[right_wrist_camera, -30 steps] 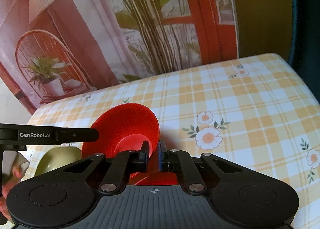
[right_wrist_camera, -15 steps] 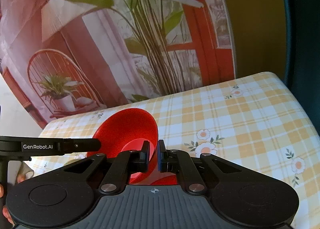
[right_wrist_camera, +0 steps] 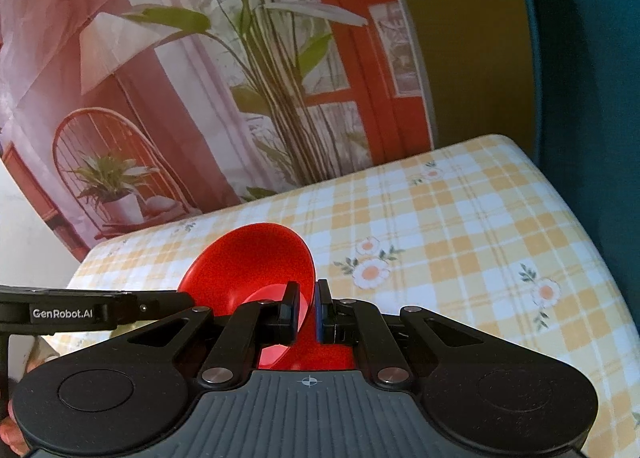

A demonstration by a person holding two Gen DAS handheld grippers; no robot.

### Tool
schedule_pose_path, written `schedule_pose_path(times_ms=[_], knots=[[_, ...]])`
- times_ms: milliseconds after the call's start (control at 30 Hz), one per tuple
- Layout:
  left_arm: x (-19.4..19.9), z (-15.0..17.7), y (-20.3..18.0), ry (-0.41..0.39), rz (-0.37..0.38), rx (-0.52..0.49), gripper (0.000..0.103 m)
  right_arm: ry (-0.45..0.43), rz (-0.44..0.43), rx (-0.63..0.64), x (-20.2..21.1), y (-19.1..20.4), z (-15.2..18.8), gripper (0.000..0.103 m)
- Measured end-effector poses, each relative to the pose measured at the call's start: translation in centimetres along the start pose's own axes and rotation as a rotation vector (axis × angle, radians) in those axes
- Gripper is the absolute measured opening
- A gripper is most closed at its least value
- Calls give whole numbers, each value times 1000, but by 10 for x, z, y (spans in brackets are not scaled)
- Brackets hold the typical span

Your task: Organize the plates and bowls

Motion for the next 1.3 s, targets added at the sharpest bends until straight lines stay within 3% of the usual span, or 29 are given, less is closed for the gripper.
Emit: schedule_pose_path(times_ms=[467,1000,1300], knots=[[-12,23,-15,61,17,-34,16,30,38,-28,1,-20,28,8],[-21,28,-16,89,15,-29,16,41,42,-31,-4,-26,34,9],[-23,28,-14,93,13,-23,16,42,38,-43,-4,-25,34,16]])
Point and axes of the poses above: each gripper's, at about its wrist camera, not at the fingertips, and x roughly against the way its jaws point, y to its left, z to its underside, the point moved 5 cm from there along -x, roughly the way its jaws point, and after that the axes turned 8 degrees about y, right-handed, at the moved point
